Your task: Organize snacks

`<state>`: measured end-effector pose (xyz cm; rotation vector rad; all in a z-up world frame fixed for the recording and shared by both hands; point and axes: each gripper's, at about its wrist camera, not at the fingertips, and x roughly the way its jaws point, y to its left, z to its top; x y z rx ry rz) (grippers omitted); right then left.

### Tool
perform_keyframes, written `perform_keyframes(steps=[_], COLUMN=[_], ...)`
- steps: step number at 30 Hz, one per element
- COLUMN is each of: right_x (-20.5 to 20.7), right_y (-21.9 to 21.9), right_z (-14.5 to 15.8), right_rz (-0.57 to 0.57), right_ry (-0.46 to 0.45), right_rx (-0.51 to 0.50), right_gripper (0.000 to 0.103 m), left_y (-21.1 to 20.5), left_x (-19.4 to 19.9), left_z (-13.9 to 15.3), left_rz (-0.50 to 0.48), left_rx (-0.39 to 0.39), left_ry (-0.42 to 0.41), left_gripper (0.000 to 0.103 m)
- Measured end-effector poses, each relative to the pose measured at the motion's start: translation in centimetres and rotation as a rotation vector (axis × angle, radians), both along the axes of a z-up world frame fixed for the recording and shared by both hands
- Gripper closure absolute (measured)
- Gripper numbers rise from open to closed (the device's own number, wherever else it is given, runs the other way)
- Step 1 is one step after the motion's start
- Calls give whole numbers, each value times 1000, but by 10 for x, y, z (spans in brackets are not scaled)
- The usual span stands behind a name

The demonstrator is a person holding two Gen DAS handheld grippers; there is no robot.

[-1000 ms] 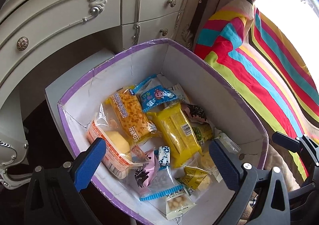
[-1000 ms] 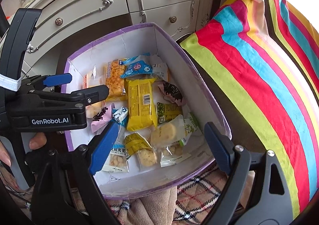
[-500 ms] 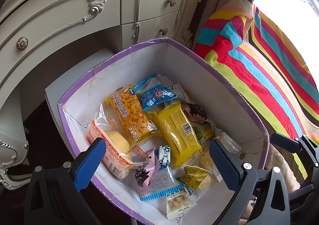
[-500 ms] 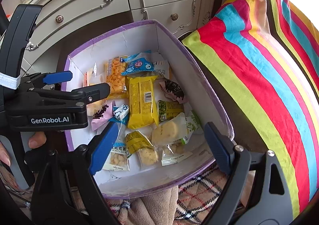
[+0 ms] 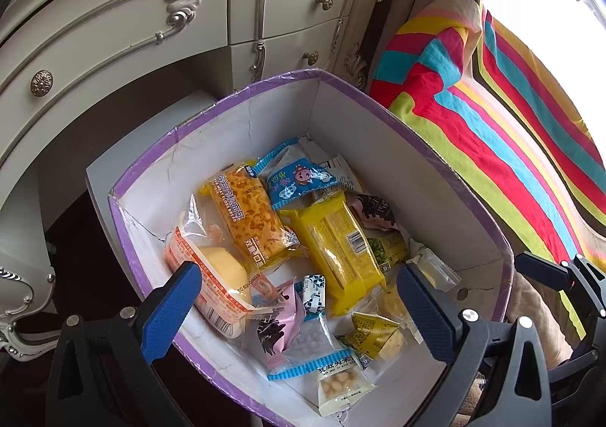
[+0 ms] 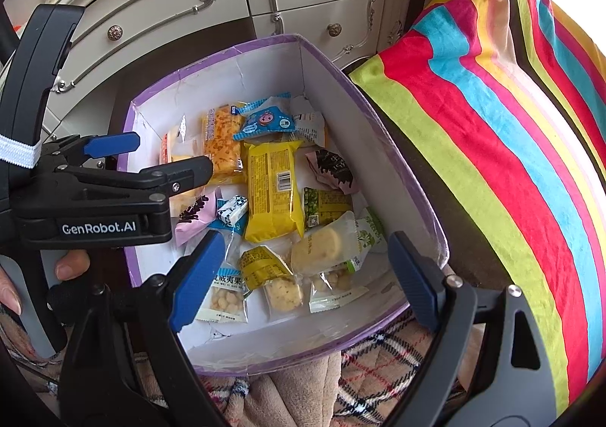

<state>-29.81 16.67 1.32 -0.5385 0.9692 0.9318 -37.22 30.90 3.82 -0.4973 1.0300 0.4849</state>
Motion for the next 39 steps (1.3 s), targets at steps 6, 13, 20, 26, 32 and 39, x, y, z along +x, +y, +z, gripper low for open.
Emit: perform_keyframes(steps=[6,13,20,26,32,39], right_x=[0,0,0,-1,-2,-1], right_y=[1,2,3,5,0,-1], right_z=[0,0,0,0,-3,-3], right_rz=[-1,-5,-7,-10,4,18], right_ry=[0,0,0,1,3,7], right_rx=[0,-1,0,-1,-6,-13], right_gripper=[14,14,14,14,14,14], left_y=[0,0,0,1,1,1], left_x=[0,0,0,1,0,0], left_z=[0,0,0,-1,-2,-2], left_rz=[-2,-2,-2,-5,-3,-5], left_rx=[0,-1,-1,0,-1,-1], left_ry=[0,0,1,1,4,4], left_gripper=[0,0,0,0,0,0])
